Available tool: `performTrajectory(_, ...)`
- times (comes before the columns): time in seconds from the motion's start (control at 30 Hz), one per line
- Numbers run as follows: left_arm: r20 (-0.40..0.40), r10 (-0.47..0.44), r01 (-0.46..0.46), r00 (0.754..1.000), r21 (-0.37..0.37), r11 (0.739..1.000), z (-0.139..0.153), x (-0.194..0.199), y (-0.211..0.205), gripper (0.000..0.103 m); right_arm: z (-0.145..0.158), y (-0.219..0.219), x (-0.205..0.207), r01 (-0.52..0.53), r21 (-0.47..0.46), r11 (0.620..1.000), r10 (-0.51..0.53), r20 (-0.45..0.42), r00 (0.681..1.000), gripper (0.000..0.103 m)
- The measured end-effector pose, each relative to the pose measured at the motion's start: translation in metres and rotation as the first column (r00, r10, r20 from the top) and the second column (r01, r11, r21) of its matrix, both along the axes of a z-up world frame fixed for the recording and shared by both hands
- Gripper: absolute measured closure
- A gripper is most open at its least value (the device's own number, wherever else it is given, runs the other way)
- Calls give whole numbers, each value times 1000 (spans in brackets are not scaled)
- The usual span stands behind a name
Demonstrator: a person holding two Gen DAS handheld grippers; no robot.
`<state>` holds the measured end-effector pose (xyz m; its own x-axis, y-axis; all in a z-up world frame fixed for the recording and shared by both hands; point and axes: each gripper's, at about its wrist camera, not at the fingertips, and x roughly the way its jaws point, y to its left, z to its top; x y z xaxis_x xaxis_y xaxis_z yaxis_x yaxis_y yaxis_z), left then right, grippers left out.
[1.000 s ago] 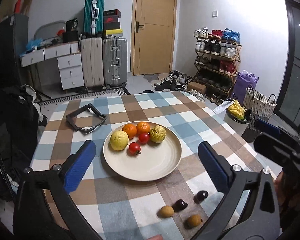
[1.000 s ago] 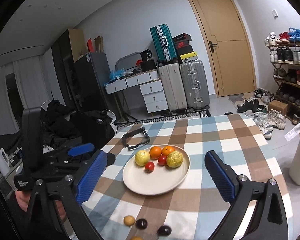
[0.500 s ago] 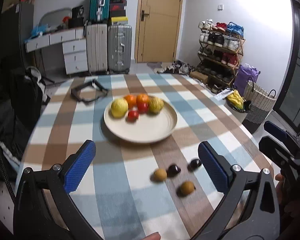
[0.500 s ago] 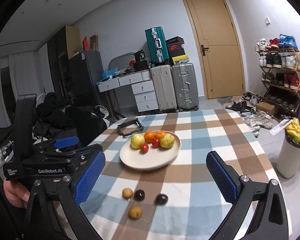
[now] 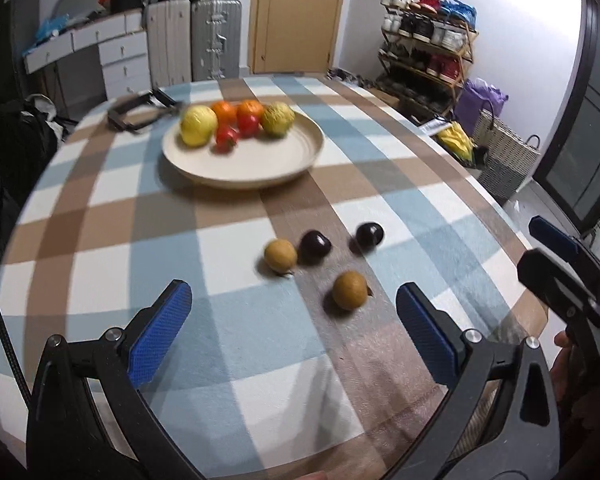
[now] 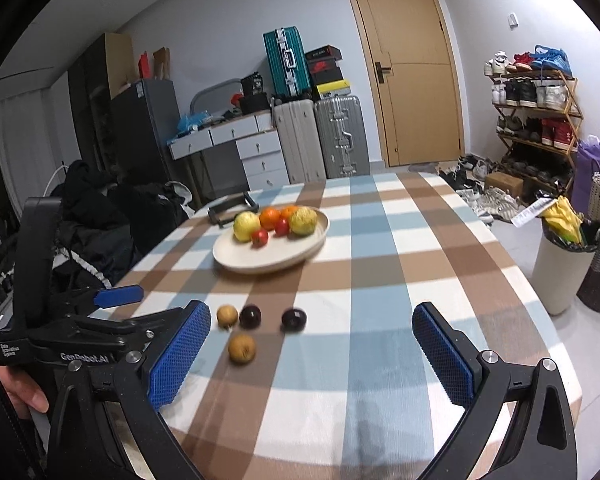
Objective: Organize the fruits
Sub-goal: 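Move the left tool to a small brown fruit and grasp it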
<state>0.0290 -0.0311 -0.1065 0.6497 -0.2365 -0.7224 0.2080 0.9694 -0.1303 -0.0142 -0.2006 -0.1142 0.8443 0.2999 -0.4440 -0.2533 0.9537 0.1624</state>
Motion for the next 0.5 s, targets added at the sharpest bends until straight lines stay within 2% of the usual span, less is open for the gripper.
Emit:
performTrajectory(0.13, -31, -40, 39, 999, -15, 999, -11, 9, -12, 5, -9, -1, -3, 8, 2, 1000, -8, -28, 1000, 0)
performTrajectory(0.23, -55, -72, 71, 996, -30, 997, -16, 16, -19, 20, -14, -3, -4, 12, 0, 1000, -12, -42, 999, 0)
performTrajectory(0.3, -80, -91, 87, 993, -45, 995, -20, 21, -23, 34, -17, -6, -4, 16, 2, 1000, -16, -49, 999, 0)
performTrajectory(0.5, -122, -126, 115, 984, -91, 989, -27, 32, -28, 61, -24, -14, 1, 32, 28, 999, -30, -79, 996, 0)
